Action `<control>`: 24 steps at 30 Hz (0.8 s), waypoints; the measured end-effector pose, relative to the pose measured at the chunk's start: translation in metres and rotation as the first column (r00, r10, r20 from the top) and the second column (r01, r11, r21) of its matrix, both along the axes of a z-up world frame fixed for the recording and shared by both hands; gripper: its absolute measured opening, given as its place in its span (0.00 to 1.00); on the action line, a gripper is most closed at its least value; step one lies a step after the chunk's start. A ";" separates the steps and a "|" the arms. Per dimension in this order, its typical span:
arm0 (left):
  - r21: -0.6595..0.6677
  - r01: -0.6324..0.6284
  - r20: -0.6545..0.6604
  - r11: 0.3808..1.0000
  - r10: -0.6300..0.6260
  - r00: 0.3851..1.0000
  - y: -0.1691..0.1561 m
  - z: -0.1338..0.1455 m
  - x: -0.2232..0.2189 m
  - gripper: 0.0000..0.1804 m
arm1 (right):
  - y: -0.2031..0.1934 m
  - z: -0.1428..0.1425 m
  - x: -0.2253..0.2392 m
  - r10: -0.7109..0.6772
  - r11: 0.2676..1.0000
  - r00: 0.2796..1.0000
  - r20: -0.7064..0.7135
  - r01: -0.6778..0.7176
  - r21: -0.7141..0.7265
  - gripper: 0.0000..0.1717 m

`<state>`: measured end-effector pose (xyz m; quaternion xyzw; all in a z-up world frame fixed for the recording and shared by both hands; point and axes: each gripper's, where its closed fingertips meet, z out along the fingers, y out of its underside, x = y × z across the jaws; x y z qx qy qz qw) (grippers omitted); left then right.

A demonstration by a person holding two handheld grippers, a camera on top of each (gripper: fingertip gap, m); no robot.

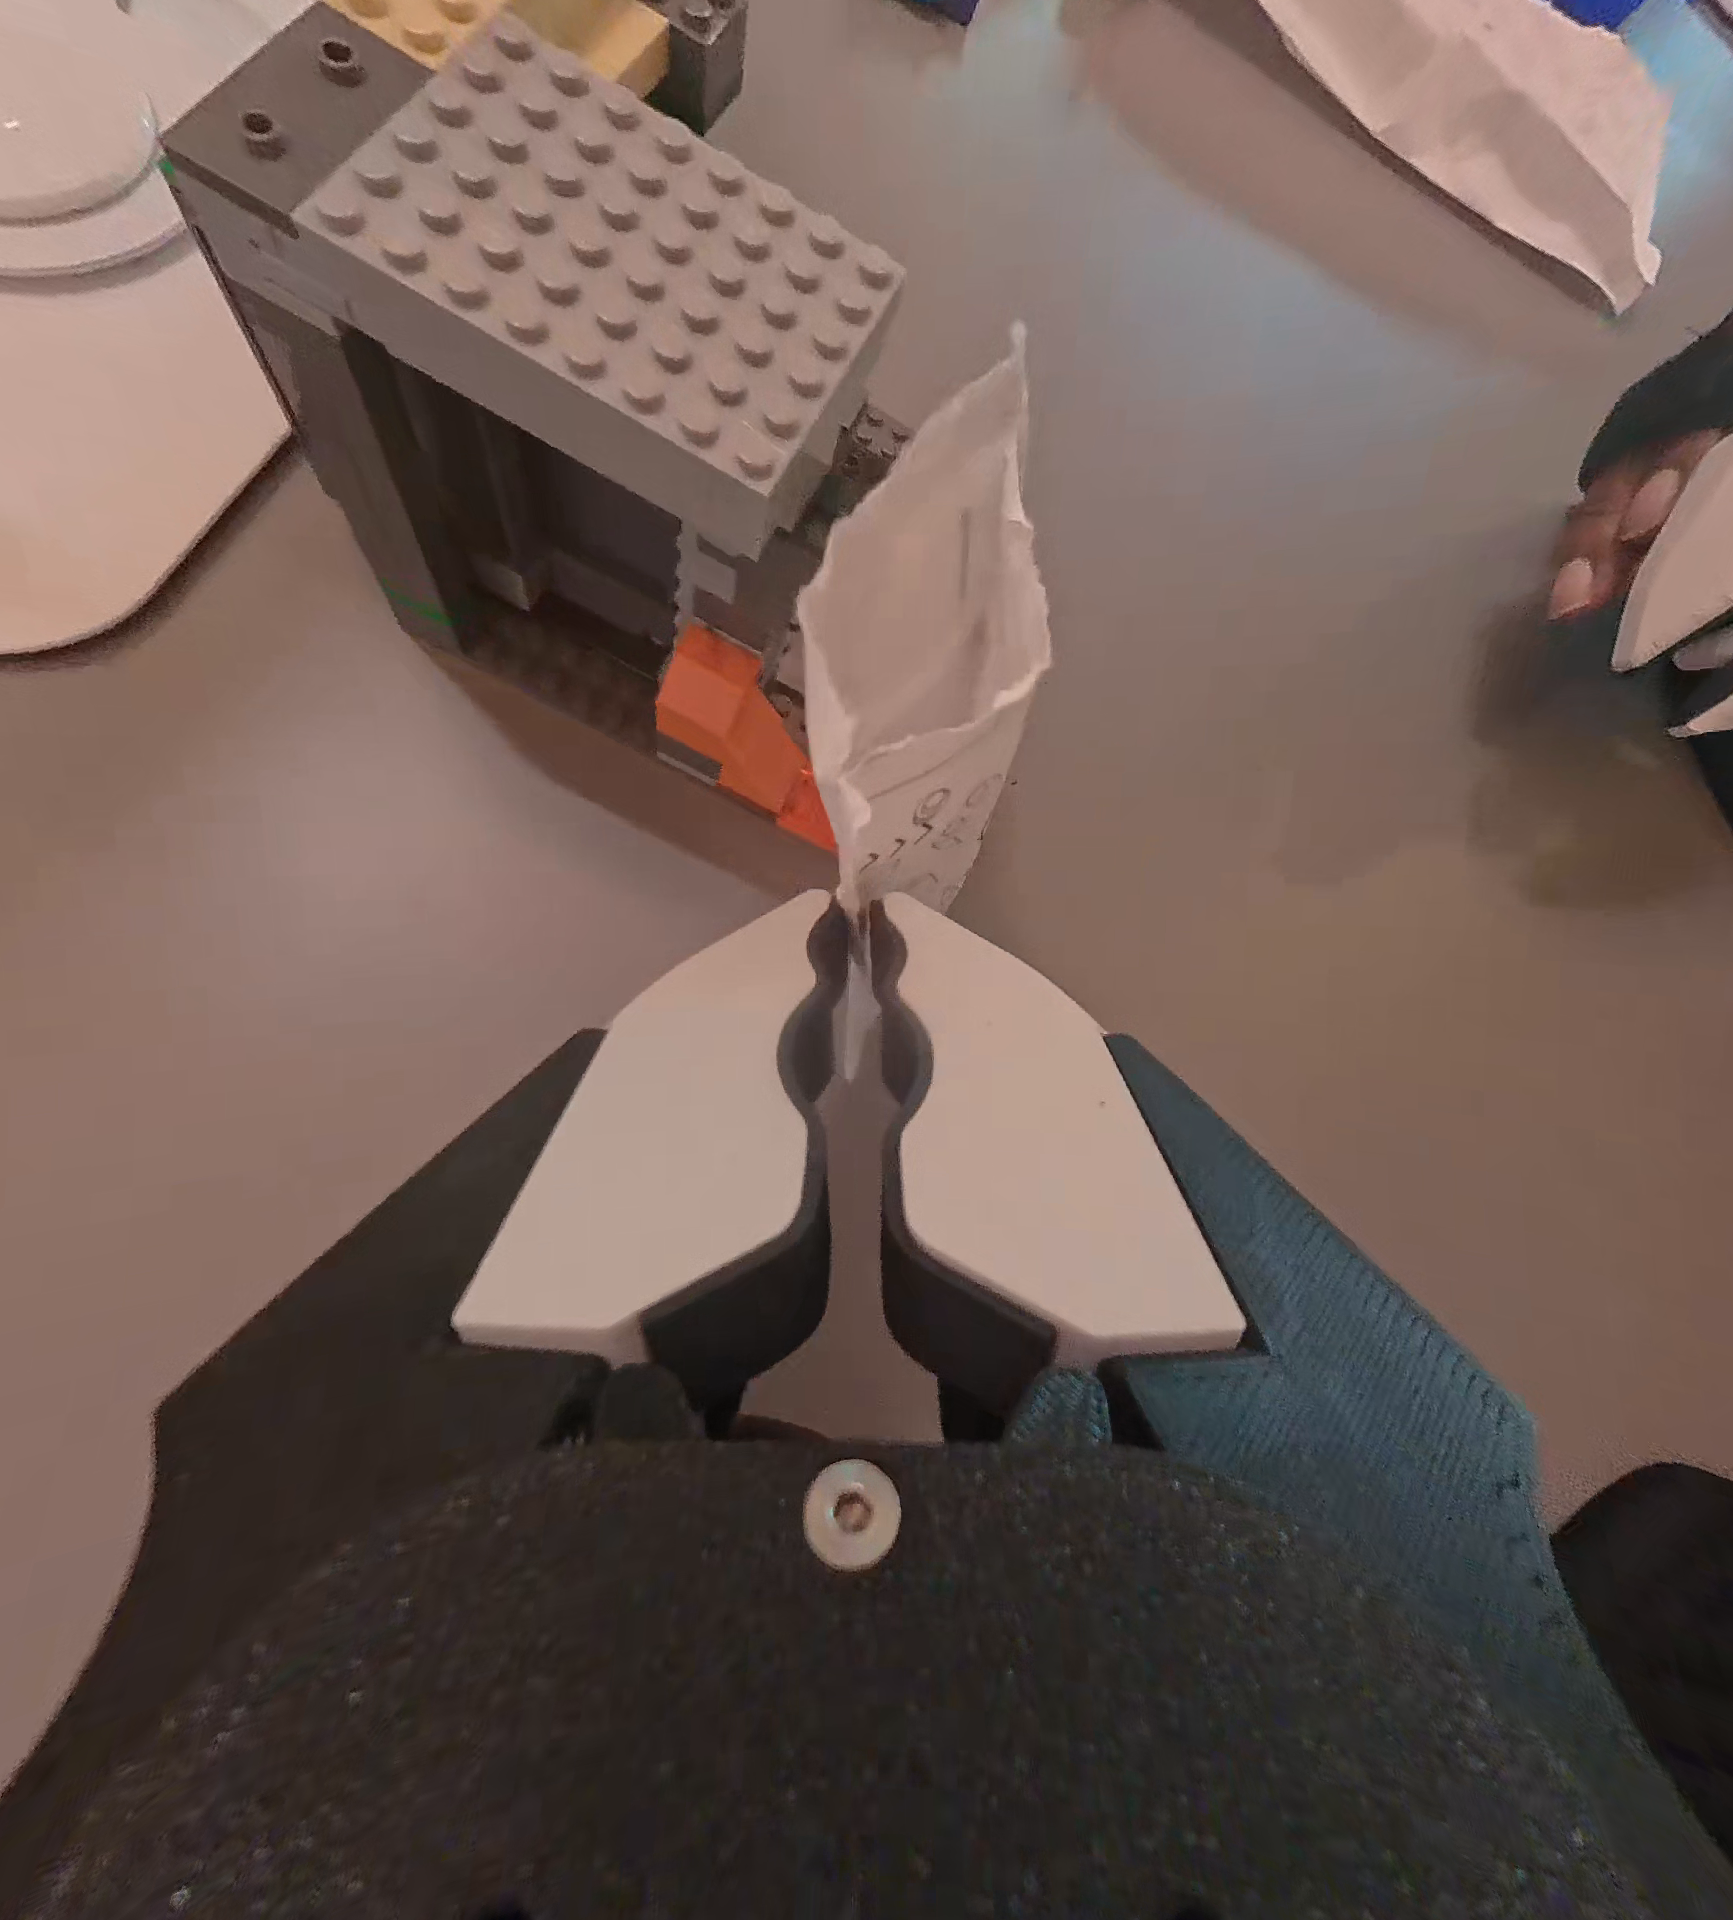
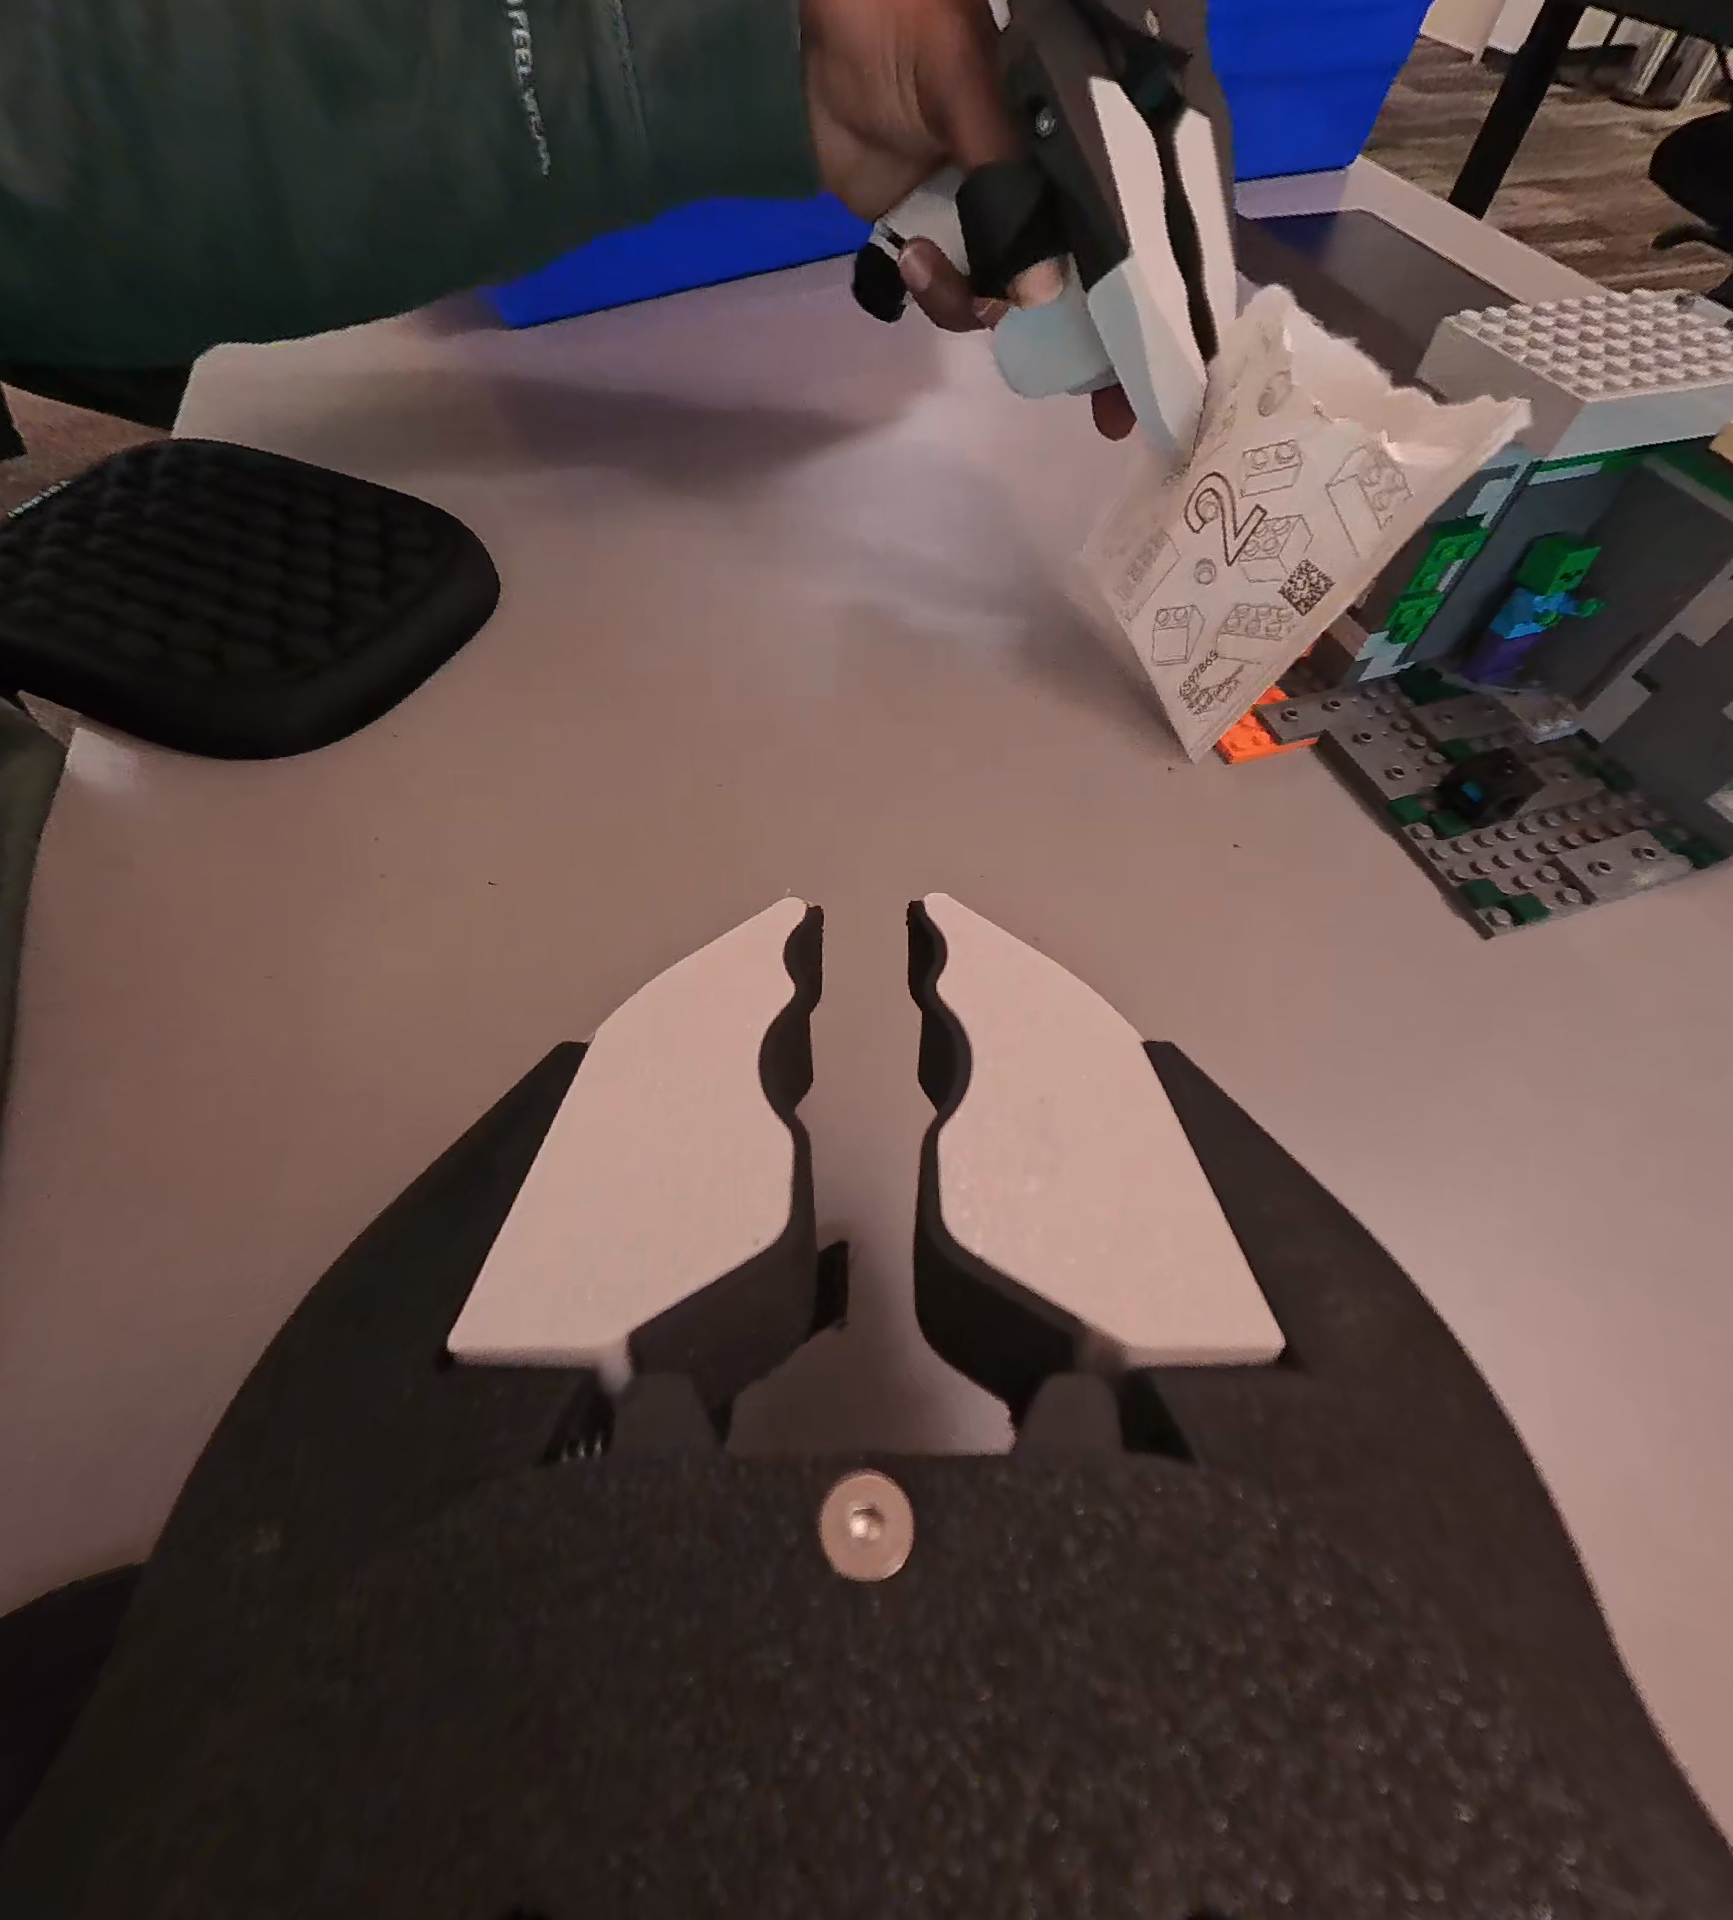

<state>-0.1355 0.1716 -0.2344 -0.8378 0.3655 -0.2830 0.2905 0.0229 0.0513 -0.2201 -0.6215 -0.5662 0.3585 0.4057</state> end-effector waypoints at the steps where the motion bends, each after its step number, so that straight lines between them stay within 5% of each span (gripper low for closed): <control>1: -0.003 -0.001 -0.001 1.000 0.001 1.000 0.001 -0.001 0.000 0.02 | 0.000 0.000 0.000 0.000 1.000 1.000 -0.002 0.000 -0.004 0.09; 8: 0.017 -0.027 0.004 0.999 0.027 1.000 0.001 0.001 -0.011 0.12 | 0.004 0.000 0.002 -0.009 1.000 1.000 -0.015 0.009 -0.018 0.09; 13: 0.162 -0.072 -0.053 0.984 0.082 0.995 -0.005 0.016 -0.030 0.16 | 0.010 -0.001 0.005 -0.039 0.999 0.999 -0.015 0.038 -0.025 0.09; 18: 0.429 -0.147 -0.093 0.891 0.205 0.974 -0.018 0.043 -0.027 0.17 | 0.026 0.000 0.012 -0.132 0.991 0.991 -0.020 0.131 -0.027 0.10; 24: 0.601 -0.251 0.037 0.758 0.288 0.957 -0.049 0.072 0.014 0.08 | 0.057 0.009 0.029 -0.310 0.950 0.948 -0.071 0.305 -0.072 0.17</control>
